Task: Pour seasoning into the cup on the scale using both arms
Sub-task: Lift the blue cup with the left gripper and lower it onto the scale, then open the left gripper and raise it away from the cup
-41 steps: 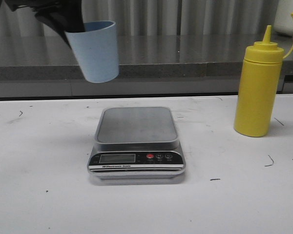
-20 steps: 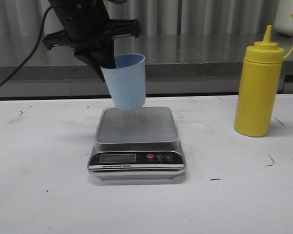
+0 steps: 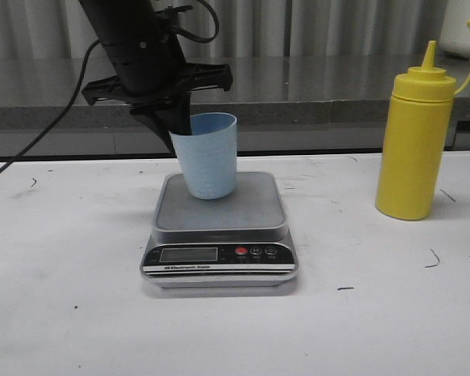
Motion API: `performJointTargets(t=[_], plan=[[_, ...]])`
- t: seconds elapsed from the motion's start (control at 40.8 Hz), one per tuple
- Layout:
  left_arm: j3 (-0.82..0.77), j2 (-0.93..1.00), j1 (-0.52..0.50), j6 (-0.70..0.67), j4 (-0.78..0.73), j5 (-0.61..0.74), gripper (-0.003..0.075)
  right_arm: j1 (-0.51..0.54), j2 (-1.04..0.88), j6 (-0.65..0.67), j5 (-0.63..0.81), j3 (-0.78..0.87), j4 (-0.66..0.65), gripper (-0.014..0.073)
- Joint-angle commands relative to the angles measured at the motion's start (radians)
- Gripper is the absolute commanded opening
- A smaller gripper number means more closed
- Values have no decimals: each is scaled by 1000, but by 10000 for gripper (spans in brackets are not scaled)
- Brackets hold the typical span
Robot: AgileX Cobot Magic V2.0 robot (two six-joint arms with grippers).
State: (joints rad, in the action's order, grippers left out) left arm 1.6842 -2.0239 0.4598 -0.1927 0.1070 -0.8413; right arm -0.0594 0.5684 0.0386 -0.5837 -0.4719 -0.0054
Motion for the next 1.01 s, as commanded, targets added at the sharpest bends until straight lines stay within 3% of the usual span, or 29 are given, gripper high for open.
performJointTargets(t=[0.0,0.294,0.712,0.981], plan=[[32,54,8,-12,7,19,-20,6,8,-10,64,-26,-13,424],[32,54,12,-7,7,20,9,6,8,-10,64,-26,-13,424],[32,65,12,-6,7,29,349,6,8,-10,64,-26,-13,424],[33,142,12,-3,-8,33,365,6,8,-10,64,-26,-13,424]])
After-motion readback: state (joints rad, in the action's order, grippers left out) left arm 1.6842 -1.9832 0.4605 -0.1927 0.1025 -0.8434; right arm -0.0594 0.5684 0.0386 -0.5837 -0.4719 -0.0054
